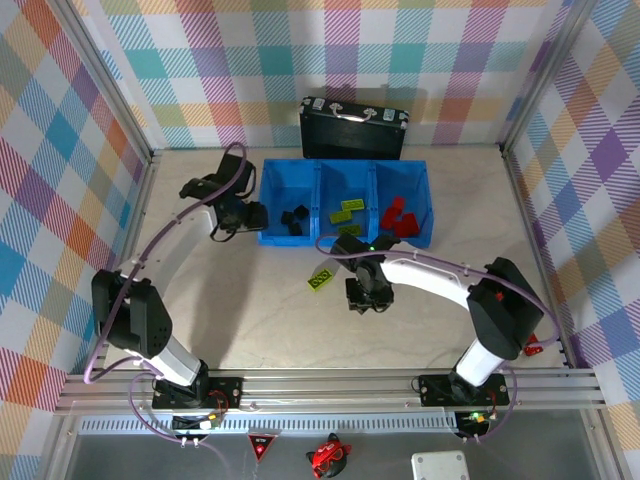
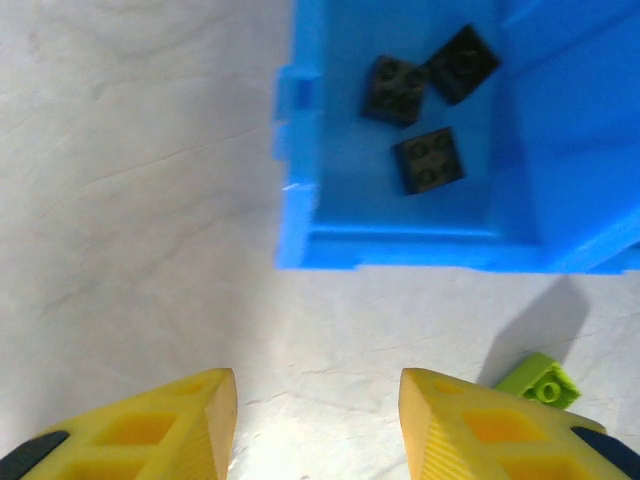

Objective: Sort the legos into containers by color
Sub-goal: Pick up the lego from the bottom-center of the table, then place the lego in the container.

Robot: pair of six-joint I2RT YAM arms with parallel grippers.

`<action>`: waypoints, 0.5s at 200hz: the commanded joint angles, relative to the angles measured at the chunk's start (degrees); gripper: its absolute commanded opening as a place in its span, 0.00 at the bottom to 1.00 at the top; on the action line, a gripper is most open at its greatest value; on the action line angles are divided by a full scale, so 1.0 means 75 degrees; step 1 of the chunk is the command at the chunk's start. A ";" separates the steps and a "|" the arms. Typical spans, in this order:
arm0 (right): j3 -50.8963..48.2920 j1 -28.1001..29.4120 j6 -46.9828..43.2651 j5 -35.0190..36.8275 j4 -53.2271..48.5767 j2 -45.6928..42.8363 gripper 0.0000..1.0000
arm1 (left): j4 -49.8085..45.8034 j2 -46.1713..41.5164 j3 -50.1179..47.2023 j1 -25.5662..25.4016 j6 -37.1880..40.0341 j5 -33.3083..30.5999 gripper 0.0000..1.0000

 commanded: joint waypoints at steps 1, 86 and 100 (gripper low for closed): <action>0.0799 0.0144 -0.0469 0.0040 -0.0376 0.0475 0.38 | -0.0370 -0.0623 -0.0539 0.0461 0.0225 0.0016 0.47; 0.4250 0.0253 -0.1420 0.0222 -0.0732 0.2643 0.37 | -0.0249 -0.2024 -0.2170 0.1140 0.0443 0.0041 0.48; 0.4891 0.0259 -0.1530 0.0273 -0.0694 0.2980 0.37 | 0.0010 -0.2173 -0.2427 0.1144 0.0410 0.0265 0.48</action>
